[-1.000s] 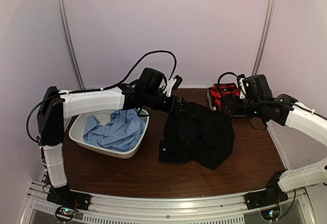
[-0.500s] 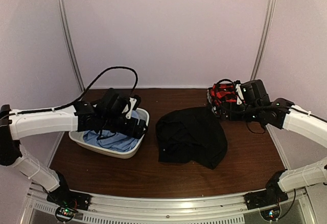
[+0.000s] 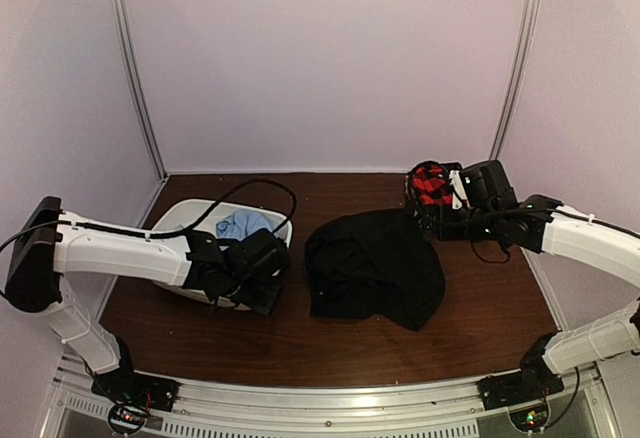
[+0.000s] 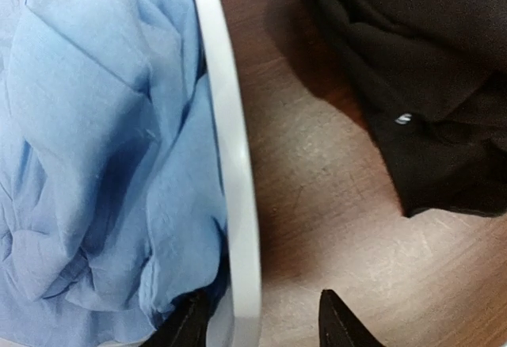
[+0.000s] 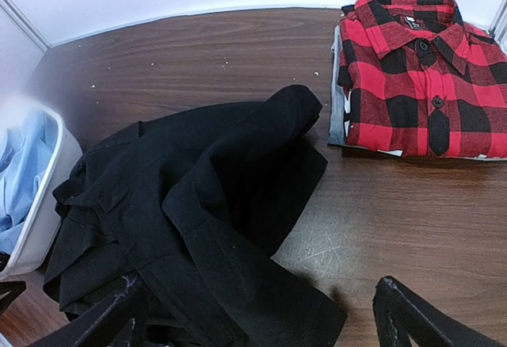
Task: Fold and stack the long sleeve shirts
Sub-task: Move the crumpled shirt to the corner of the board.
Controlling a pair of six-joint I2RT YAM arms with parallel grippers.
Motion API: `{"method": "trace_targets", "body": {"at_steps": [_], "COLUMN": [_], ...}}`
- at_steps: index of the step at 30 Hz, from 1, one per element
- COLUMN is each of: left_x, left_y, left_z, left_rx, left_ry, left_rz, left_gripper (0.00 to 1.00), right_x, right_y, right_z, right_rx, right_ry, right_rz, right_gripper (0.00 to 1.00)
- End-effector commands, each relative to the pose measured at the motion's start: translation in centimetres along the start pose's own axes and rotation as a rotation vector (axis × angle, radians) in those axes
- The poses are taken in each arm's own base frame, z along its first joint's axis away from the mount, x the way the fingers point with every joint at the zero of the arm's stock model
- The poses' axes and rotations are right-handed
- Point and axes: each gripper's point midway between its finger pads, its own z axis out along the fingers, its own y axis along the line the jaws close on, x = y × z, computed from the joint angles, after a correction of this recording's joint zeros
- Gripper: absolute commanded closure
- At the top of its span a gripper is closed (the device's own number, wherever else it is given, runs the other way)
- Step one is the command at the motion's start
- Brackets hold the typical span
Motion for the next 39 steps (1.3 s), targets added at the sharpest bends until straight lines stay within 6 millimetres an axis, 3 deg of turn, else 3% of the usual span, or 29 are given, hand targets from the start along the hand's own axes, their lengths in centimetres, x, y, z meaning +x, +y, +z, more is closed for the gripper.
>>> {"method": "trace_targets", "body": {"at_steps": [1, 7, 13, 19, 27, 36, 39], "left_x": [-0.8, -1.1, -2.0, -4.0, -10.7, -18.0, -20.5], "left_y": [2.0, 3.0, 5.7, 9.5, 13.5, 21.4, 22.9], "left_z": [0.6, 1.7, 2.3, 3.2, 5.0, 9.1, 10.2], "left_rx": [-0.153, -0.193, -0.192, -0.188, -0.163, -0.157, -0.088], "left_ry": [-0.006, 0.017, 0.017, -0.003, -0.076, -0.186, -0.260], "left_rz": [0.030, 0.043, -0.026, -0.104, -0.209, -0.464, -0.591], "left_gripper": [0.53, 0.71, 0.84, 0.90, 0.95, 0.96, 0.98], "right_x": [0.5, 1.1, 1.4, 1.7, 2.1, 2.8, 3.0], "right_y": [0.3, 0.4, 0.3, 0.4, 0.7, 0.4, 0.4], "right_z": [0.1, 0.4, 0.5, 0.7, 1.0, 0.9, 1.0], "right_rx": [-0.021, -0.032, -0.031, -0.040, -0.057, -0.057, -0.064], "right_ry": [-0.002, 0.009, 0.012, 0.019, 0.023, 0.030, 0.030], "right_rz": [0.003, 0.007, 0.004, 0.004, 0.006, 0.002, 0.004], "right_gripper": [0.00, 0.00, 0.00, 0.00, 0.00, 0.00, 0.00]}}
